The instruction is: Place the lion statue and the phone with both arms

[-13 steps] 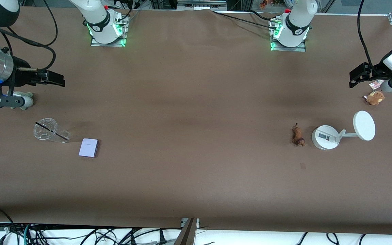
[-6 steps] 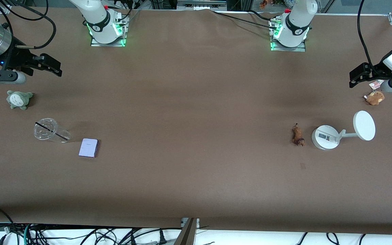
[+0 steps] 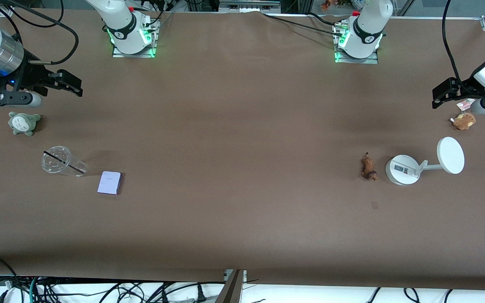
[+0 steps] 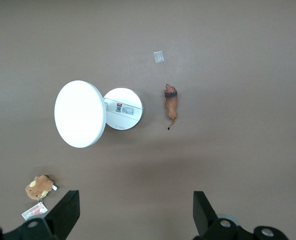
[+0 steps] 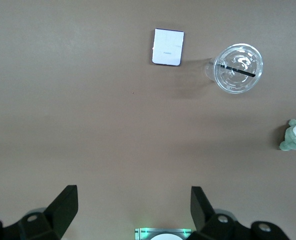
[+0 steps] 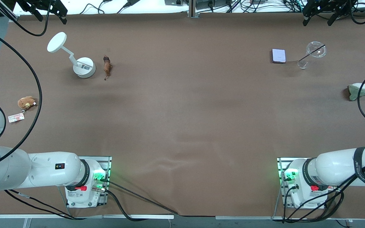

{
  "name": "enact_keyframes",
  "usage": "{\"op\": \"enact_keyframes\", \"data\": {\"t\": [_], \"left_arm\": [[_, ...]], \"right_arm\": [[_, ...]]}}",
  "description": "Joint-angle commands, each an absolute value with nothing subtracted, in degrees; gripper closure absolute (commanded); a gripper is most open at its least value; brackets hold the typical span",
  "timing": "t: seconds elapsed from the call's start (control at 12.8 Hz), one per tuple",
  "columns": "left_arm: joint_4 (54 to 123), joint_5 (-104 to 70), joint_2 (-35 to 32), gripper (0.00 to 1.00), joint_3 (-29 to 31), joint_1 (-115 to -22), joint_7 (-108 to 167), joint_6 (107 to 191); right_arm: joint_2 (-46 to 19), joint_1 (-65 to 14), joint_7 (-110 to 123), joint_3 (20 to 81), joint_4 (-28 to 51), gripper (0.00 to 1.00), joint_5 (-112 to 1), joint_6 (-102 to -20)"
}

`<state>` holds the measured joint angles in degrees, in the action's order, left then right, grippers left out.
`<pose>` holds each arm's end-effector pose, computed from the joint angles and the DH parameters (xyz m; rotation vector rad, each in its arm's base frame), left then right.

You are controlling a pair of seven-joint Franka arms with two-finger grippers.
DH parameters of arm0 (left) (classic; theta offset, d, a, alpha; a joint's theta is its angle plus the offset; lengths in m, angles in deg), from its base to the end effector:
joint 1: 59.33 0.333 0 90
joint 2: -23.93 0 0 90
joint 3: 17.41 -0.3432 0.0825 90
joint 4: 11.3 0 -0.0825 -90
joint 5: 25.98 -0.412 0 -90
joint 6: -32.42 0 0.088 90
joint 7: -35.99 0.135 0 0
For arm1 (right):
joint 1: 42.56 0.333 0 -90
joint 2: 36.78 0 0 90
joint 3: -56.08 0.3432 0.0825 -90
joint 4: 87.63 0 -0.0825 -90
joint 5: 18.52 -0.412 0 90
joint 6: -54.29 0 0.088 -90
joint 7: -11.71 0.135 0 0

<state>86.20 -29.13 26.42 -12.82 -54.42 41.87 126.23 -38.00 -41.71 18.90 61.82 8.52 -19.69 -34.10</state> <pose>0.5703 0.0094 0.5890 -3.0804 0.1559 0.0373 0.5607 0.0681 0.5805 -3.1318 0.0176 0.1813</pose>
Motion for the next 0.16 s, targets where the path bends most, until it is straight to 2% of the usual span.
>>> {"op": "enact_keyframes", "data": {"t": [0.0,0.08], "left_arm": [[84.6,-27.9,25.8,0.00,-12.9,-54.4,42.8,125.0],[84.6,-27.9,25.8,0.00,-12.9,-54.4,42.8,125.0]], "right_arm": [[-37.2,-41.8,18.7,62.3,7.1,0.00,-19.4,-34.0],[-37.2,-41.8,18.6,62.3,7.1,0.00,-19.3,-34.0]]}}
